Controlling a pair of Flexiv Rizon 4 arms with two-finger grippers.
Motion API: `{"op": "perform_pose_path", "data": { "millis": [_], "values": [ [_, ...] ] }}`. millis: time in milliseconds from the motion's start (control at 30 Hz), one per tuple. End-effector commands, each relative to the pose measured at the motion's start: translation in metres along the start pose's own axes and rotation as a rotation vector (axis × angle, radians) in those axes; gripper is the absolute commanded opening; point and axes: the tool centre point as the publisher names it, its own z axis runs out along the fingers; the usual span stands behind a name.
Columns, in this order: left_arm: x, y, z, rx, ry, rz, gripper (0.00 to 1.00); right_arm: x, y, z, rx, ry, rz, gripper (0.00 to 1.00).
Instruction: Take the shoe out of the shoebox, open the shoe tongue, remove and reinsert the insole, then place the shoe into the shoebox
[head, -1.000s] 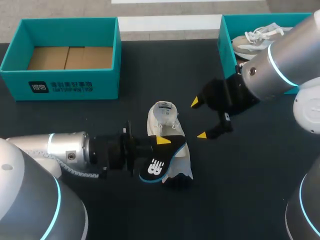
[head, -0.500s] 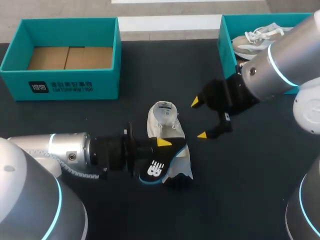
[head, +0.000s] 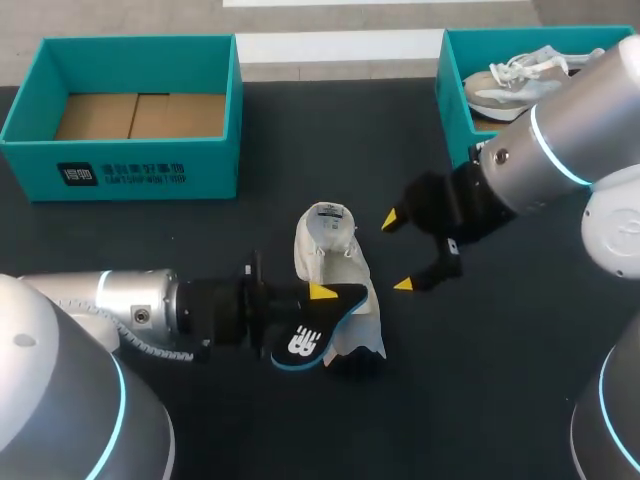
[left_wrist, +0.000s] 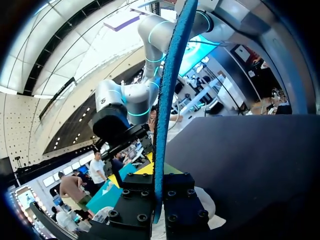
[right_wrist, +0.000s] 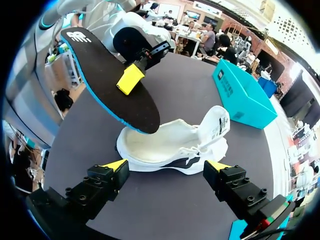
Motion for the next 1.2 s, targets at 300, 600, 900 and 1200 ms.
{"op": "perform_pose_path", "data": {
  "millis": [300,600,900,1200],
  "values": [
    [0.008,0.023,0.006,-0.048,-0.027,-0.046,0.00,-0.005,-0.001,0.011,-0.001,0.003,0.001,1.00],
    [0.008,0.036,0.015,-0.083,-0.016,-0.040,0.00,-0.005,-0.001,0.011,-0.001,0.003,0.001,1.00],
    [0.007,0.041,0.021,-0.085,-0.022,-0.063,0.00,-0.005,-0.001,0.011,-0.001,0.003,0.001,1.00],
    [0.005,0.012,0.010,-0.052,-0.028,-0.049,0.00,-0.005,-0.001,0.011,-0.001,0.003,0.001,1.00]
  ]
}}
